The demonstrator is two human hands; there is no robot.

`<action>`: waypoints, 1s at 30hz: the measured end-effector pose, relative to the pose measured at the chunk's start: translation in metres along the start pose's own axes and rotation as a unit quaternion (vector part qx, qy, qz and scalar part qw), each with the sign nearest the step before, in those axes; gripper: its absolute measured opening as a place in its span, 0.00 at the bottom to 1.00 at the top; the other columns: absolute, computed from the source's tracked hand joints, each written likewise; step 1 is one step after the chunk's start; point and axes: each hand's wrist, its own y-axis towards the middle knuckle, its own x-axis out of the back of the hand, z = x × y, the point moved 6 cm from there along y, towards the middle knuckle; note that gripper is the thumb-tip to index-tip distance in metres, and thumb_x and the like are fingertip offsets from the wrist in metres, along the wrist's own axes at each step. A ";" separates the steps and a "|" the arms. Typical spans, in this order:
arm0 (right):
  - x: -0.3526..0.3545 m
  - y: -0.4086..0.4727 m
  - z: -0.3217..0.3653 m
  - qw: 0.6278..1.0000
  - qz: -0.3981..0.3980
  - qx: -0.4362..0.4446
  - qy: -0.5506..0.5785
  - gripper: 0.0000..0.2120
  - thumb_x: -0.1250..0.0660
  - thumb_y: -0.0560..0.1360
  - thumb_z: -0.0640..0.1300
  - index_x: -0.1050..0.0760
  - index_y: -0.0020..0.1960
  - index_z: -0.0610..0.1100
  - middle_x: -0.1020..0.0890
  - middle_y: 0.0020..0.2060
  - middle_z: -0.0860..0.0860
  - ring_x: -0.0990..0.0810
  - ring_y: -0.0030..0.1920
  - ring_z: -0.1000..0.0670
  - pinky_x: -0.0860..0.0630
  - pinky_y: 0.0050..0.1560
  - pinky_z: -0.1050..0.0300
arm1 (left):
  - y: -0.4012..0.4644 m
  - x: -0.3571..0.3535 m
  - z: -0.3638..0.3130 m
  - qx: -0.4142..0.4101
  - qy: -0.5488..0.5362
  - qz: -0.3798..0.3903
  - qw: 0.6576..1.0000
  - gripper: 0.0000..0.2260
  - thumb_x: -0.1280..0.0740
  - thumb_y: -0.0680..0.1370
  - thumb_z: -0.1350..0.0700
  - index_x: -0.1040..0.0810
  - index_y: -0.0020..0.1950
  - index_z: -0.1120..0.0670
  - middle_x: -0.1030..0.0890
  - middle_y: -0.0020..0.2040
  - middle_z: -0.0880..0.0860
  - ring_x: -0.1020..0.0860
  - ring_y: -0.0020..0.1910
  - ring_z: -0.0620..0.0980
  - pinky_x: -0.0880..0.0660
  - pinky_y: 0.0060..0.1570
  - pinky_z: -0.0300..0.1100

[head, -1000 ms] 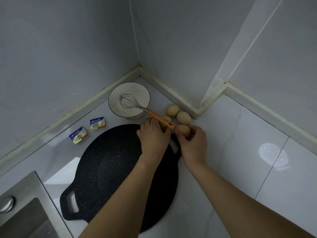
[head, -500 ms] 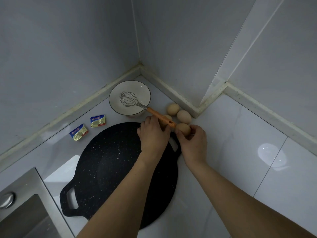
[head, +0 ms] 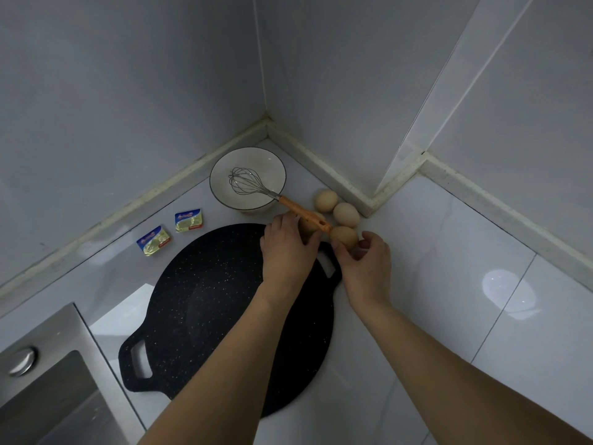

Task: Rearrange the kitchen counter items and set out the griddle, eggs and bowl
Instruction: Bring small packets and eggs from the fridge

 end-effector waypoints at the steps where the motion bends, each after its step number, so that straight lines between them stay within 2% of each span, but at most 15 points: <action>1: 0.001 -0.001 0.000 1.000 -0.001 -0.001 -0.003 0.32 0.28 0.72 0.55 0.34 0.70 0.43 0.28 0.59 0.50 0.25 0.56 0.53 0.29 0.55 0.61 | -0.001 0.000 -0.001 -0.004 -0.002 0.002 1.000 0.18 0.30 0.75 0.46 0.26 0.58 0.56 0.24 0.56 0.55 0.28 0.58 0.54 0.32 0.58 0.49; 10: 0.012 -0.013 -0.002 1.000 -0.013 -0.007 -0.010 0.32 0.29 0.72 0.55 0.35 0.70 0.44 0.29 0.61 0.49 0.26 0.57 0.50 0.28 0.55 0.59 | -0.016 0.009 -0.004 -0.026 -0.025 0.010 0.999 0.24 0.29 0.76 0.49 0.29 0.68 0.59 0.26 0.64 0.57 0.30 0.63 0.57 0.34 0.62 0.45; 16: 0.024 -0.024 -0.002 0.999 -0.018 0.010 -0.036 0.32 0.31 0.73 0.56 0.36 0.71 0.44 0.30 0.63 0.49 0.28 0.61 0.48 0.27 0.62 0.50 | -0.031 0.015 -0.008 -0.027 -0.016 0.022 0.999 0.26 0.31 0.77 0.49 0.32 0.71 0.60 0.29 0.68 0.57 0.32 0.68 0.55 0.36 0.65 0.43; 20: 0.035 -0.039 0.002 0.999 -0.016 0.022 -0.045 0.30 0.32 0.74 0.54 0.37 0.72 0.44 0.30 0.64 0.49 0.29 0.62 0.48 0.29 0.64 0.50 | -0.045 0.021 -0.010 -0.027 -0.018 0.021 0.999 0.27 0.32 0.78 0.49 0.34 0.72 0.59 0.30 0.69 0.57 0.33 0.69 0.54 0.36 0.66 0.43; 26: 0.061 -0.069 0.008 0.998 -0.029 0.038 -0.040 0.30 0.31 0.75 0.53 0.36 0.72 0.43 0.30 0.65 0.48 0.28 0.63 0.48 0.28 0.63 0.50 | -0.079 0.038 -0.022 -0.036 -0.007 0.016 0.999 0.26 0.34 0.79 0.49 0.35 0.74 0.58 0.31 0.70 0.55 0.34 0.70 0.52 0.35 0.65 0.43; 30: 0.093 -0.100 0.013 0.998 -0.041 0.041 -0.033 0.30 0.31 0.75 0.52 0.36 0.71 0.42 0.31 0.65 0.47 0.28 0.63 0.47 0.28 0.63 0.50 | -0.118 0.057 -0.042 -0.053 -0.004 0.018 0.998 0.25 0.34 0.79 0.50 0.35 0.73 0.57 0.30 0.70 0.54 0.33 0.69 0.51 0.36 0.62 0.39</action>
